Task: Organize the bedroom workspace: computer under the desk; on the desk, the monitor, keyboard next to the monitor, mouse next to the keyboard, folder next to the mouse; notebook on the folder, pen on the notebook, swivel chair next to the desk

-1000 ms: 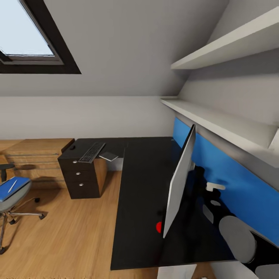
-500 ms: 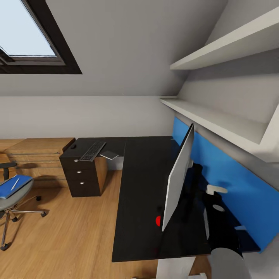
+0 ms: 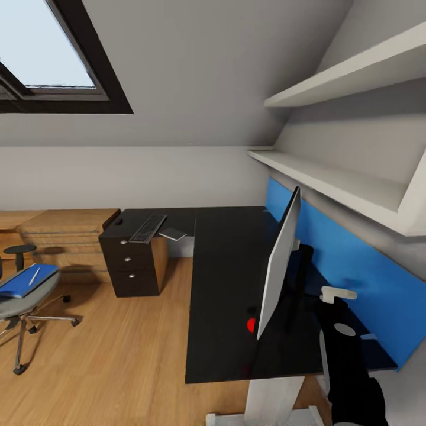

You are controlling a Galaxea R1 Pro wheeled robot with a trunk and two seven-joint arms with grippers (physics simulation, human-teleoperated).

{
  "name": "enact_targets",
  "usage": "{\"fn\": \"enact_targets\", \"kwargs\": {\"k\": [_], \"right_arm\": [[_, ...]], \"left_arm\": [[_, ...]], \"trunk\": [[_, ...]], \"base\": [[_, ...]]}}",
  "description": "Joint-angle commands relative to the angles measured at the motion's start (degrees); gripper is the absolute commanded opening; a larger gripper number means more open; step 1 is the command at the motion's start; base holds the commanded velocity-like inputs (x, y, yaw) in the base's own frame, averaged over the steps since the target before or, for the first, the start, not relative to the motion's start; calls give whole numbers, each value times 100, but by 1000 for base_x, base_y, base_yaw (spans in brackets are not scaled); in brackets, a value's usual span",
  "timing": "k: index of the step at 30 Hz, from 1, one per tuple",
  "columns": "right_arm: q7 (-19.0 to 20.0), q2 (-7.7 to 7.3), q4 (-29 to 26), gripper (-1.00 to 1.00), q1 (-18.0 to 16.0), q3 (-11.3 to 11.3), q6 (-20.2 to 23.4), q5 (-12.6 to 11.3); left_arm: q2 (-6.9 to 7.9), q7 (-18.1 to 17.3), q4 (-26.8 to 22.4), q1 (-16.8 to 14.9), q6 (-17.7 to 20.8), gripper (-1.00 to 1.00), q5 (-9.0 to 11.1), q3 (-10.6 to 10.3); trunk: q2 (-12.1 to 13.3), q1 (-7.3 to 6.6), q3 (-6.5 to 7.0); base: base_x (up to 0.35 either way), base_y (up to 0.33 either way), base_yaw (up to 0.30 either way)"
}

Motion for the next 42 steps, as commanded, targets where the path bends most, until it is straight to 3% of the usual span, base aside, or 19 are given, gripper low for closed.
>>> {"fn": "enact_targets", "kwargs": {"k": [1, 13, 20, 38, 42], "right_arm": [[39, 7, -19, 100, 2, 9, 27, 57], [42, 7, -344, 100, 404, 657, -49, 50], [30, 7, -380, 100, 607, 982, -479, 53], [23, 7, -346, 100, 658, 1094, -585, 57], [3, 7, -205, 100, 659, 1094, -910, 73]], "left_arm": [[3, 29, -3, -3, -7, 100, 30, -48], [-6, 31, -3, -3, -8, 100, 32, -43], [-6, 33, -3, -3, -8, 100, 31, -43], [-13, 29, -3, -3, -8, 100, 30, -50], [-14, 29, -3, -3, -8, 100, 30, -52]], "trunk": [[-8, -1, -9], [-8, -1, -9], [-8, -1, -9], [-8, -1, -9], [-8, -1, -9]], "base": [[-242, 226, 0], [-247, 229, 0], [-127, 99, 0], [-5, 64, 0], [111, 11, 0]]}}
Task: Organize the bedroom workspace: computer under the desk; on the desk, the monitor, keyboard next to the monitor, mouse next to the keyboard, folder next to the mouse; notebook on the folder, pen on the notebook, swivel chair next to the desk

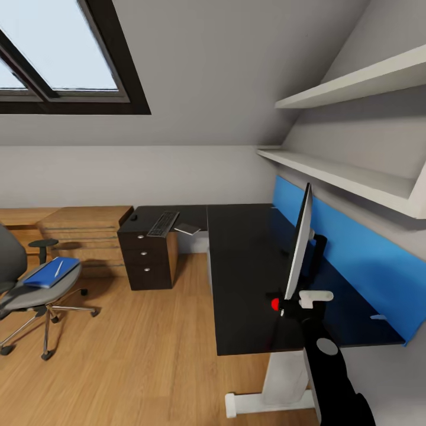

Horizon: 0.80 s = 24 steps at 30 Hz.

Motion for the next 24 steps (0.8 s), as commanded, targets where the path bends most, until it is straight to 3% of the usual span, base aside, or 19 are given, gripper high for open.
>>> {"fn": "enact_targets", "kwargs": {"k": [1, 6, 24], "right_arm": [[-5, 6, 19, 100, -5, -15, -138, 67], [-273, 6, 73, 100, -5, -22, -480, 72], [-303, 6, 77, 100, -5, -22, -500, 72]], "left_arm": [[1, 32, 0, -4, -13, 100, 32, -50], [0, 32, 0, -4, -13, 100, 32, -50], [-8, 31, 8, -4, -13, 100, 32, -58]], "trunk": [[-6, 3, -9], [-6, 3, -9], [-6, 3, -9]], "base": [[241, 4, 0], [116, 1, 0], [111, 0, 0]]}}
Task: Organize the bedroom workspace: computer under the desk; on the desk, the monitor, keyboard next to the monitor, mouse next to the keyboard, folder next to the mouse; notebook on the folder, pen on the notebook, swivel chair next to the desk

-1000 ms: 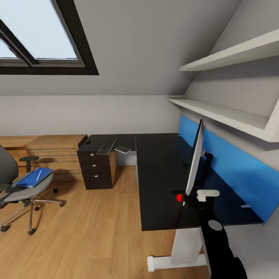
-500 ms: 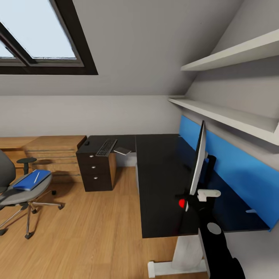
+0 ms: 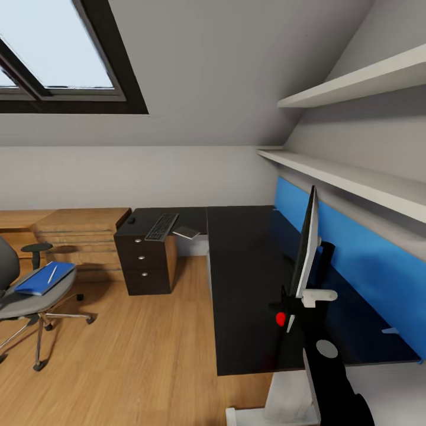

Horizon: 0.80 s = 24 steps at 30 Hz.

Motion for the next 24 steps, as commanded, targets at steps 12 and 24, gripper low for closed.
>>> {"fn": "enact_targets", "kwargs": {"k": [12, 24], "right_arm": [[3, 5, -25, 100, -4, -5, 31, 60], [3, 5, -26, 100, -4, -5, 31, 66]], "left_arm": [[0, 33, 2, -4, -14, 100, 32, -50], [0, 33, 2, -4, -14, 100, 32, -50]], "trunk": [[-7, 2, -9], [-7, 2, -9]], "base": [[12, -31, 0], [0, -143, 0]]}}
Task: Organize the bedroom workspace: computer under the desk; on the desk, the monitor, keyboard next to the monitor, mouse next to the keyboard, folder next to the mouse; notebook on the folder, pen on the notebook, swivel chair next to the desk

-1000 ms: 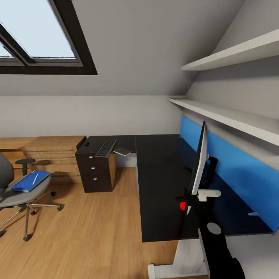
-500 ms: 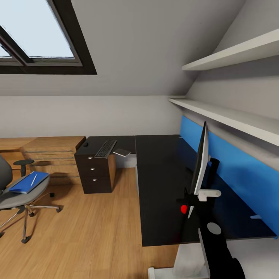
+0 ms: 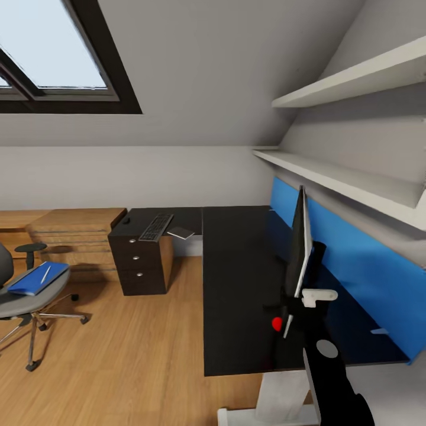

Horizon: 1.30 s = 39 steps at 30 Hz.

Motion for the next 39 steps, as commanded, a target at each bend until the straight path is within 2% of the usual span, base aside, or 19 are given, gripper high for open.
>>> {"fn": "enact_targets", "kwargs": {"k": [1, 11, 25, 39], "right_arm": [[0, 4, -7, 100, -4, -6, 30, 61], [7, 4, -7, 100, -4, -6, 22, 57], [5, 4, -7, 100, -4, -6, 21, 56], [1, 4, -11, 100, -4, -6, 21, 63]], "left_arm": [[1, 33, 1, -4, -16, 100, 32, -50], [4, 42, 1, -4, -17, 100, 32, -50], [8, 42, 1, -4, -16, 100, 32, -50], [9, 35, 1, -4, -17, 100, 32, -50]], "trunk": [[-6, 1, -9], [-6, 1, -9], [-6, 1, -9], [-6, 1, -9]], "base": [[0, -261, 0], [-24, -133, 0], [-174, -177, 0], [-41, -29, 0]]}}
